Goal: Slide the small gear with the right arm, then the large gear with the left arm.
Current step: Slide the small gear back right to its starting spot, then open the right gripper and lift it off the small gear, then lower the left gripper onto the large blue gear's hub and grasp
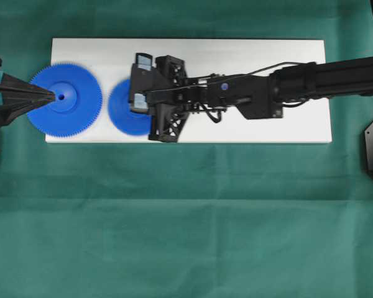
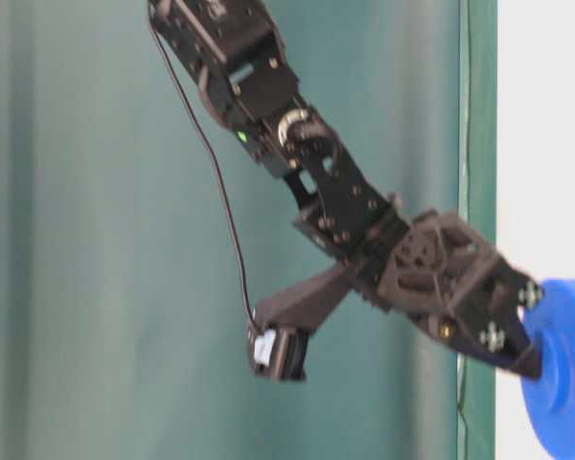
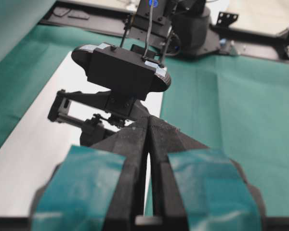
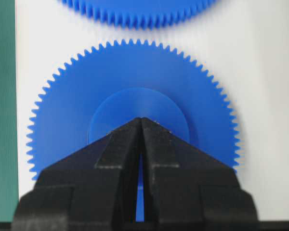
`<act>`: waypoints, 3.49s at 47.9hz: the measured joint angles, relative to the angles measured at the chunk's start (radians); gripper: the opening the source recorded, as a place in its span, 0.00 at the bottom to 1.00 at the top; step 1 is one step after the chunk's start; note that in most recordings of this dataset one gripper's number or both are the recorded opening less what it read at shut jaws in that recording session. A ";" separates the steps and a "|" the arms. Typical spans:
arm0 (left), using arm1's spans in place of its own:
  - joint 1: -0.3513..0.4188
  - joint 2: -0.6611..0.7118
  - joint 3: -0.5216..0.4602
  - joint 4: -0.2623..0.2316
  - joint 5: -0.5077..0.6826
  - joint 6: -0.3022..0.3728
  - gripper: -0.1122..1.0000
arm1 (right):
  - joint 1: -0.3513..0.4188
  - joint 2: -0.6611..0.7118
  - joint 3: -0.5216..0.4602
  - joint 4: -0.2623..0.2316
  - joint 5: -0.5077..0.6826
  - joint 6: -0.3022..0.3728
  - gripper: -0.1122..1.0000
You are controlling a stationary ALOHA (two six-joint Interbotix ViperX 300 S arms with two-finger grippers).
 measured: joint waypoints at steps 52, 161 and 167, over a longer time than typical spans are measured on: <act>0.000 -0.080 0.037 0.000 0.046 -0.018 0.10 | -0.204 -0.804 0.943 -0.005 0.067 0.374 0.55; 0.181 -0.034 0.023 0.002 0.328 -0.009 0.10 | -0.209 -1.387 1.046 -0.095 0.034 0.393 0.55; 0.186 -0.034 0.032 0.002 0.334 -0.009 0.10 | -0.207 -1.385 1.046 -0.097 0.031 0.393 0.55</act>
